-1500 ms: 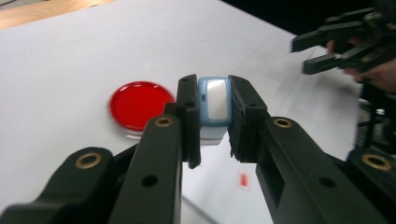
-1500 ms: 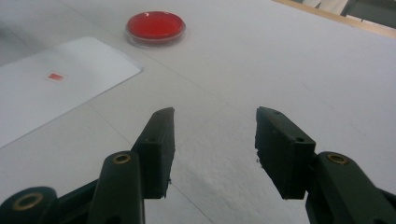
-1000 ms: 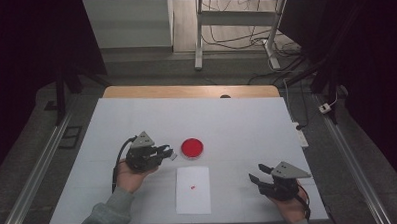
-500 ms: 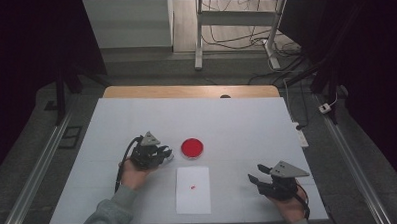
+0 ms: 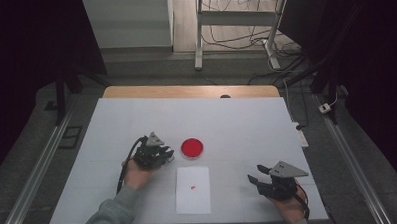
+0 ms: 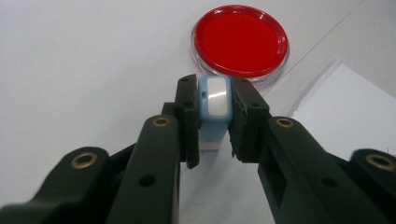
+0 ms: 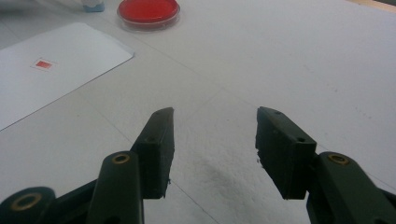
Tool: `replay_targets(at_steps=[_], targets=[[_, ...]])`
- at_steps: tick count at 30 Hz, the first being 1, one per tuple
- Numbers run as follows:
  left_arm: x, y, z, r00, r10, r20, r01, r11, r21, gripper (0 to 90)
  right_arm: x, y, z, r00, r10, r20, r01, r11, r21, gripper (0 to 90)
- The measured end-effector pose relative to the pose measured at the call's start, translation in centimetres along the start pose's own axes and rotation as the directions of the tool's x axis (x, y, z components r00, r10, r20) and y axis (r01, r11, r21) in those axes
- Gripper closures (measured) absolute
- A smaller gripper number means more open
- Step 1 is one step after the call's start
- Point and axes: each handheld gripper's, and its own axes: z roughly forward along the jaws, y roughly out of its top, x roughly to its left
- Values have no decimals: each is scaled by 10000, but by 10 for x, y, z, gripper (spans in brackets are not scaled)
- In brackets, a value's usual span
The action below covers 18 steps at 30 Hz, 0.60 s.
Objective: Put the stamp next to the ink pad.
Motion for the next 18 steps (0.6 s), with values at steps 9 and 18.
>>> replay_targets(at_steps=[9, 18], targets=[[0, 0, -8, 9999, -128, 11, 129, 9985, -526, 458, 0, 0, 0, 10000, -20, 11, 20, 10000, -3, 466], [-9, -13, -36, 9981, 36, 616, 37, 9930, -1184, 296, -2, 0, -2, 10000, -47, -30, 46, 9999, -140, 464]])
